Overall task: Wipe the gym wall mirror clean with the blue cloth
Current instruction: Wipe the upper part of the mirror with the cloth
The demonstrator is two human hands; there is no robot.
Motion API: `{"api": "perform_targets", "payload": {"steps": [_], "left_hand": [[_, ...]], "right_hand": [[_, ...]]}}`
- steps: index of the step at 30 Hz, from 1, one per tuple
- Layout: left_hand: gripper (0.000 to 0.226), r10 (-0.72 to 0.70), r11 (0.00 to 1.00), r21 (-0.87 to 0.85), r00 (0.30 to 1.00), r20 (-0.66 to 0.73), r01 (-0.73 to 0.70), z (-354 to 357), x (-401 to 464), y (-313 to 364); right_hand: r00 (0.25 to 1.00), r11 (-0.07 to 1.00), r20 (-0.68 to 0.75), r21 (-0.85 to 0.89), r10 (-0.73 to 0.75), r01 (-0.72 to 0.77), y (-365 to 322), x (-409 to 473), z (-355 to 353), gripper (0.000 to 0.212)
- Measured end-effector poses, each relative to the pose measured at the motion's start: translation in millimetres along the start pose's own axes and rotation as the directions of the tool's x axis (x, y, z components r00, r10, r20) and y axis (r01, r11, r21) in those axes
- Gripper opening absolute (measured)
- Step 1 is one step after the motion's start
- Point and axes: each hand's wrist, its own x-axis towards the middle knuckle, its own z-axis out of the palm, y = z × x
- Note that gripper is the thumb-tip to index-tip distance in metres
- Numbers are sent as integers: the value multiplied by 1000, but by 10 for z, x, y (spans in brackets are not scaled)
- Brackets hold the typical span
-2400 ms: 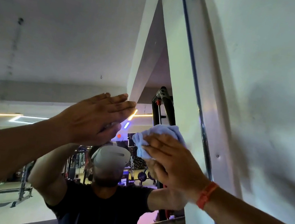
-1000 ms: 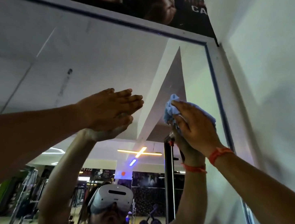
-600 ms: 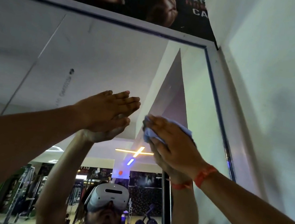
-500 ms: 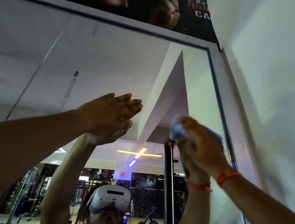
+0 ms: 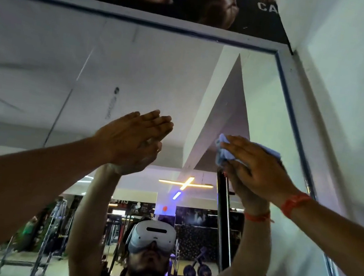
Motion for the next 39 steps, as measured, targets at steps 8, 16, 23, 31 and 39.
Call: {"api": "perform_targets", "payload": {"steps": [8, 16, 23, 31, 39], "left_hand": [[82, -175, 984, -36, 984, 20, 175, -182, -301, -667], [62, -220, 972, -61, 972, 79, 225, -241, -999, -1462], [79, -109, 992, -59, 994, 11, 110, -136, -1209, -1740], [82, 3, 1000, -6, 994, -112, -4, 66, -1313, -1749], [77, 0, 994, -105, 988, -153, -17, -2, -1369, -1970]], "right_hand": [[872, 896, -209, 140, 443, -422, -890, 1376, 436, 42], [984, 981, -37, 83, -174, 177, -1663, 662, 881, 42], [842, 917, -365, 132, 398, -376, -2288, 1633, 1433, 48], [977, 988, -162, -52, 136, -146, -2281, 876, 1216, 47], [997, 998, -82, 70, 0, 6, -3185, 1228, 1761, 45]]}}
